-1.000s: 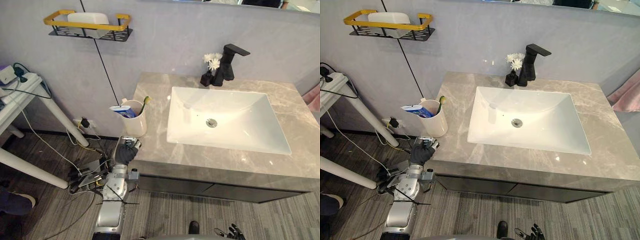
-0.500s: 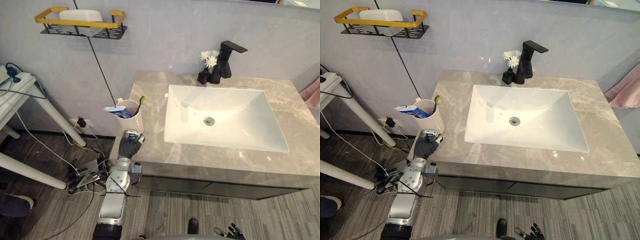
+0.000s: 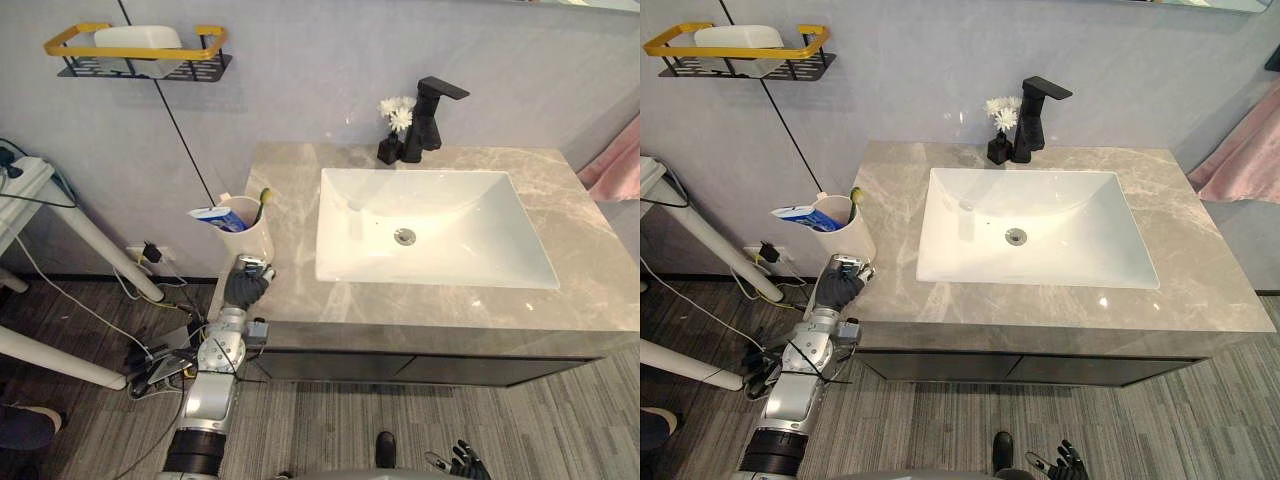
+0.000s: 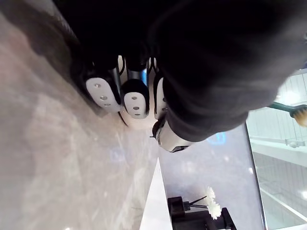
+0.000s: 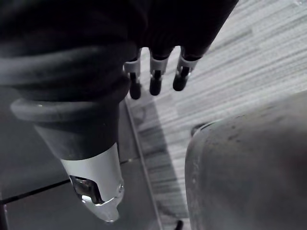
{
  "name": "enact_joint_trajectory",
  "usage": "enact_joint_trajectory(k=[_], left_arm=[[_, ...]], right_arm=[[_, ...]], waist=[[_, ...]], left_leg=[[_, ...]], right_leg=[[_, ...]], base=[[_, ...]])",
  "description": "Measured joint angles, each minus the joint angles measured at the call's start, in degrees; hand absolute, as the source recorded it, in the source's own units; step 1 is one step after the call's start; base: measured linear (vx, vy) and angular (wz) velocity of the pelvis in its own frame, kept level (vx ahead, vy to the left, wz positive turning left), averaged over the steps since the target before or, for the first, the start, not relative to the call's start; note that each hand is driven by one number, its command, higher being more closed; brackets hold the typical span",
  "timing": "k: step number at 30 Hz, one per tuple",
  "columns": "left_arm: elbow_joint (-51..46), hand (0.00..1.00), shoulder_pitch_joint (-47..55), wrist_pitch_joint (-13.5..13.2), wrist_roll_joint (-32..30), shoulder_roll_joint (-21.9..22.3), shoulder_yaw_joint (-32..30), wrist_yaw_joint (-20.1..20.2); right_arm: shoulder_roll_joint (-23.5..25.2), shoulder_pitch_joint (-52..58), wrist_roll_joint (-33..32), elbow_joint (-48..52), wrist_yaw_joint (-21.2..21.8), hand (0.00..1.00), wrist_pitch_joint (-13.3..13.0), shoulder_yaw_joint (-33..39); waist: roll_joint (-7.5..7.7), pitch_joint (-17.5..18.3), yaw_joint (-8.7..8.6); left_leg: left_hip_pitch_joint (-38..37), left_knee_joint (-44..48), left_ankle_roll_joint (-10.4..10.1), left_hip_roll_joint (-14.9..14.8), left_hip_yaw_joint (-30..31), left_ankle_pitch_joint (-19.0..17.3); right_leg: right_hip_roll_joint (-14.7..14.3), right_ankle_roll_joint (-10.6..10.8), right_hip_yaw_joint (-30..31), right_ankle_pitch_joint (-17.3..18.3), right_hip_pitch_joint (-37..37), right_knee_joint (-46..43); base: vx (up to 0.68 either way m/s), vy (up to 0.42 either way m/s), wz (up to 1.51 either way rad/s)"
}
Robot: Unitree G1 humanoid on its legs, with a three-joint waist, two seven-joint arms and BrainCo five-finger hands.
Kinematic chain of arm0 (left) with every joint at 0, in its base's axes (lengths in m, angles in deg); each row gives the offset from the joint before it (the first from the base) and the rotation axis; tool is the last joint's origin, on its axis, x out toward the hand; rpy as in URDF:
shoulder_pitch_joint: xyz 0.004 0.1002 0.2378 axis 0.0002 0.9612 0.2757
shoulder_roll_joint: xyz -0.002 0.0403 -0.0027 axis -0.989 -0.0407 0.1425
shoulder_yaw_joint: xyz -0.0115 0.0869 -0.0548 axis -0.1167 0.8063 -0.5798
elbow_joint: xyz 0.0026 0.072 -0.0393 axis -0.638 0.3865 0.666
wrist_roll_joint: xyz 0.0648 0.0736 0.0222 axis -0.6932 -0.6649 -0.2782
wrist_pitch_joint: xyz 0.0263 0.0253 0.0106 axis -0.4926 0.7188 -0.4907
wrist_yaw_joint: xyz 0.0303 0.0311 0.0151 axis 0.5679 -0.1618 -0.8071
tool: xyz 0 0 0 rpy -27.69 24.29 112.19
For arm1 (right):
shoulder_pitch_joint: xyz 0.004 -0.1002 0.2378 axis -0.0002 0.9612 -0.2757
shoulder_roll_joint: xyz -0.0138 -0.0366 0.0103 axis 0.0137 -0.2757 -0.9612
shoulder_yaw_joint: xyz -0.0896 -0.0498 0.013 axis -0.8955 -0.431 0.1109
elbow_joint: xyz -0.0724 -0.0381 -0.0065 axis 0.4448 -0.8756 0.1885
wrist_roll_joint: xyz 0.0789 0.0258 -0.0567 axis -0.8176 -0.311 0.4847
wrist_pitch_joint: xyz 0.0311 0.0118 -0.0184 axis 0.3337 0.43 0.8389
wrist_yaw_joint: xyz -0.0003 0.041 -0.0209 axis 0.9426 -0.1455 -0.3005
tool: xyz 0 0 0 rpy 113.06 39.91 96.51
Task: Organize washtable
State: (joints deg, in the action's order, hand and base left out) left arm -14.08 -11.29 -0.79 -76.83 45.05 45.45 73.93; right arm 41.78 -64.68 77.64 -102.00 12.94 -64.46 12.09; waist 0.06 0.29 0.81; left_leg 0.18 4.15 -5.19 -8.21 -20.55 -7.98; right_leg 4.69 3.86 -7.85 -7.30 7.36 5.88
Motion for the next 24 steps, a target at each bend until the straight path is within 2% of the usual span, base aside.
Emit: enact_joint_trajectory(k=[8, 16, 20, 24], left_arm=[[2.22, 1.0, -3.3, 0.19, -0.04, -3.34, -0.81, -0.94], [3.36, 1.0, -6.76, 0.75, 0.01, -3.28, -0.25, -1.26], [4.49, 1.0, -10.41, 0.9, 0.03, -5.3, 0.83, -1.35], [4.52, 1.0, -13.41, 1.18, 0.04, -6.14, 2.1, -1.41]], right_arm=[[-1.05, 0.02, 0.0, 0.18, 0.15, 0.0, -0.05, -1.78], [-1.08, 0.09, 0.0, 0.46, 0.82, 0.0, -0.08, -1.78], [-0.99, 0.07, -0.02, 0.85, 0.87, 0.0, -0.09, -2.25], [-1.07, 0.1, -0.02, 1.68, 0.89, 0.0, -0.1, -2.55]], waist=[[0.05, 0.03, -0.09], [0.47, -0.21, -0.13], [1.23, -1.19, -0.19], [1.28, -2.13, -0.26]], left_leg=[[1.08, 0.01, 0.01, 0.08, 0.05, 0.03], [2.87, 0.96, 0.01, 0.19, 0.12, 0.02], [5.21, 2.65, 0.02, -0.05, 0.2, -0.02], [6.74, 3.91, 0.02, -0.43, 0.18, -0.14]], right_leg=[[0.07, 0.01, 0.04, -0.1, 1.1, -0.1], [0.29, -0.1, 0.23, -0.64, 2.46, -0.24], [0.3, -0.53, 0.41, -1.51, 4.1, -0.24], [0.19, -0.74, 0.64, -1.95, 5.14, -0.25]], base=[[0.0, 0.0, 0.0], [0.0, -0.002, 0.0], [-0.07, -0.041, -0.01], [-0.06, -0.04, -0.01]])
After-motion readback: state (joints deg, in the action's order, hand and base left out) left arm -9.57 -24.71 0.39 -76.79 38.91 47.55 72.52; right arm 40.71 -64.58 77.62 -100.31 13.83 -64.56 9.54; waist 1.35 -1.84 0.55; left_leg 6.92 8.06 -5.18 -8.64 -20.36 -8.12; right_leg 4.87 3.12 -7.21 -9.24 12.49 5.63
